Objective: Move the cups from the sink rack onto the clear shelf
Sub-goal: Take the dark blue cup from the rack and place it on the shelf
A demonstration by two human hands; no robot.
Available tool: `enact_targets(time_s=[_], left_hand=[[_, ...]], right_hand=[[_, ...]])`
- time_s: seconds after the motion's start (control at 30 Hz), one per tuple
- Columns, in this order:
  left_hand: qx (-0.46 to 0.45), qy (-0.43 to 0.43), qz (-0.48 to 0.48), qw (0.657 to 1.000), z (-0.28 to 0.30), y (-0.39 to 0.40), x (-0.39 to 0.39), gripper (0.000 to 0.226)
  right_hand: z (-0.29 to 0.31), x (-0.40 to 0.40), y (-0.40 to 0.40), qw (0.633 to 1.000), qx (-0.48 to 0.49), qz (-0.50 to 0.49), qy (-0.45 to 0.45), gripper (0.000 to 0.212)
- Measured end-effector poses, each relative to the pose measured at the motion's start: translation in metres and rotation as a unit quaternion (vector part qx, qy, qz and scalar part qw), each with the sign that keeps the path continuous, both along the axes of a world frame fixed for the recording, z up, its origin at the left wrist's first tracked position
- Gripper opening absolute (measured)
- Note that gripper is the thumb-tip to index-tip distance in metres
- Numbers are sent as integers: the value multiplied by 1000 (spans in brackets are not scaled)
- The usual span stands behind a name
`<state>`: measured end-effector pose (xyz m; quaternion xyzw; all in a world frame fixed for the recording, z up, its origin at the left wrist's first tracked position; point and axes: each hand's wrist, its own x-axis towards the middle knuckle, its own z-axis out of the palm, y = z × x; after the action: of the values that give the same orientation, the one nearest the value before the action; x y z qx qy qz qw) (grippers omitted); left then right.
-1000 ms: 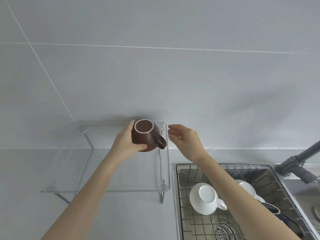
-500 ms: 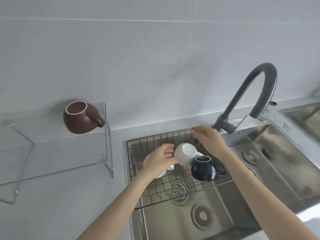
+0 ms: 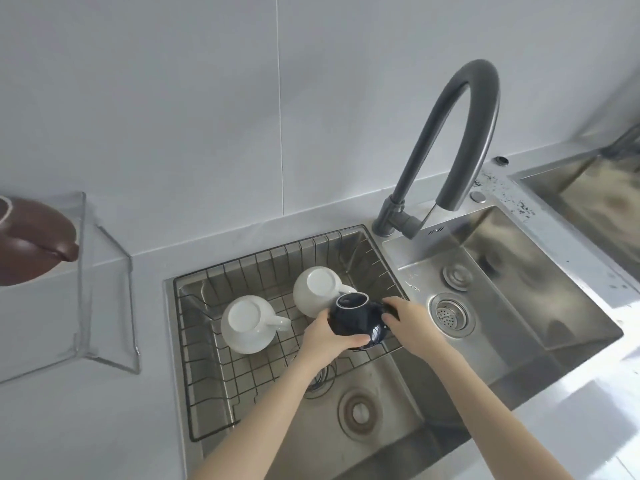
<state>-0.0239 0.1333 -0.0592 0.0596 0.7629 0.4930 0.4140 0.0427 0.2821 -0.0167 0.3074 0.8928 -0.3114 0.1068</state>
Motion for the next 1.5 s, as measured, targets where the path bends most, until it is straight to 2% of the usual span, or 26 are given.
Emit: enact_targets(time_s=[0.2, 0.33, 0.4, 0.53, 0.63, 0.73, 0.87, 1.0, 1.27, 1.4, 1.5], left_hand=[[2, 26, 37, 999, -8, 5, -1, 81], [17, 42, 24, 999, 1, -6, -5, 60], [34, 49, 26, 998, 12, -14, -9, 58], [55, 83, 45, 994, 53, -39, -18, 65], [70, 116, 80, 987, 93, -71, -33, 60], [84, 184, 109, 973, 137, -115, -52, 55], [105, 261, 130, 951, 191, -182, -71, 62], [110, 292, 160, 936, 226, -262, -80, 62], [39, 323, 259, 909, 224, -383, -109, 71], [-4, 321, 274, 906, 210, -424, -128, 67], [-35, 338, 277, 899, 199, -445, -146, 69]], right_hand=[[-1, 1, 3, 1000, -11, 4, 21, 19], [15, 0, -2, 999, -18, 8, 34, 17], [27, -1, -10, 998, -27, 5, 60, 17], [63, -9, -31, 994, -34, 18, 102, 17], [98, -24, -56, 985, -49, 47, 156, 18], [138, -41, -93, 968, -81, 72, 226, 19], [181, -64, -151, 935, -146, 99, 307, 18], [205, -91, -226, 912, -164, 165, 339, 13], [191, -148, -357, 884, -226, 228, 341, 13], [162, -177, -406, 896, -205, 227, 323, 14], [146, -197, -432, 902, -215, 212, 310, 23]])
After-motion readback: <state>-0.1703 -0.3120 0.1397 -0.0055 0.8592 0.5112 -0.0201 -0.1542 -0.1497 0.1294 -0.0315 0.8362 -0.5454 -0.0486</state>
